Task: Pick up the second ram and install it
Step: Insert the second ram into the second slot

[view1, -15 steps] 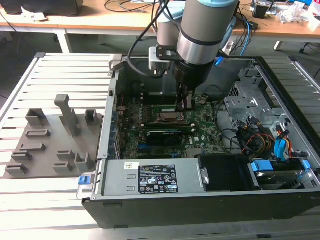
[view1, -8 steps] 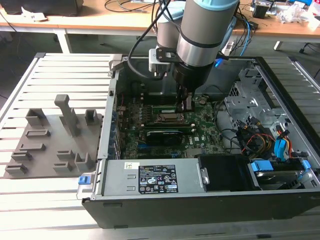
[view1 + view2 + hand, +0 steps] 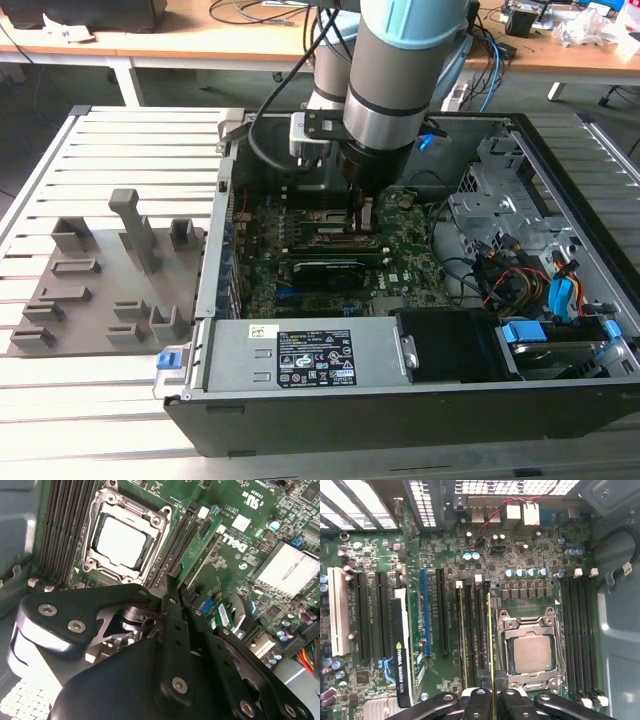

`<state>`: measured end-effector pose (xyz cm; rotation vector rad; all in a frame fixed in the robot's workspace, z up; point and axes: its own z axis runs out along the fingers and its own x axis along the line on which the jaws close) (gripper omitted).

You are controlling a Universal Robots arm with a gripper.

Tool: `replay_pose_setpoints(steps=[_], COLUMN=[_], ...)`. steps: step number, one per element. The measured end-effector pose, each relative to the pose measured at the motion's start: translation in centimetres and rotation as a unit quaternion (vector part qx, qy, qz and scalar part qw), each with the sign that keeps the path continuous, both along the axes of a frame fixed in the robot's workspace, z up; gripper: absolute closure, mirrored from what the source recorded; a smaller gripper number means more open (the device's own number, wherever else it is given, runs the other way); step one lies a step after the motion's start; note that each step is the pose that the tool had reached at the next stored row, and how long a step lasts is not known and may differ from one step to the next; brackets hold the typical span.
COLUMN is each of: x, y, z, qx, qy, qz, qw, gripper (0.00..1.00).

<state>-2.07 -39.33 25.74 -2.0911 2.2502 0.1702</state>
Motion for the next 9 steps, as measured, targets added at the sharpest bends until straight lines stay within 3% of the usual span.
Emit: replay_pose_setpoints(steps=[1, 4, 5, 9], x=[0.0, -0.2, -0.5, -1.2], y=[0.13, 0.68, 0.92, 0.94], z=[-0.05, -0.19, -0.30, -1.29], qx=[-0.0014, -0.0175, -0.0207, -0.0208], qy=[0.0000, -0.0002, -0.0002, -0.0002], qz=[0.000, 0.000, 0.000, 0.000], qw=[1.0000, 0.9998, 0.9998, 0.9998], gripper=[0.86, 0.86, 0.86, 0.86])
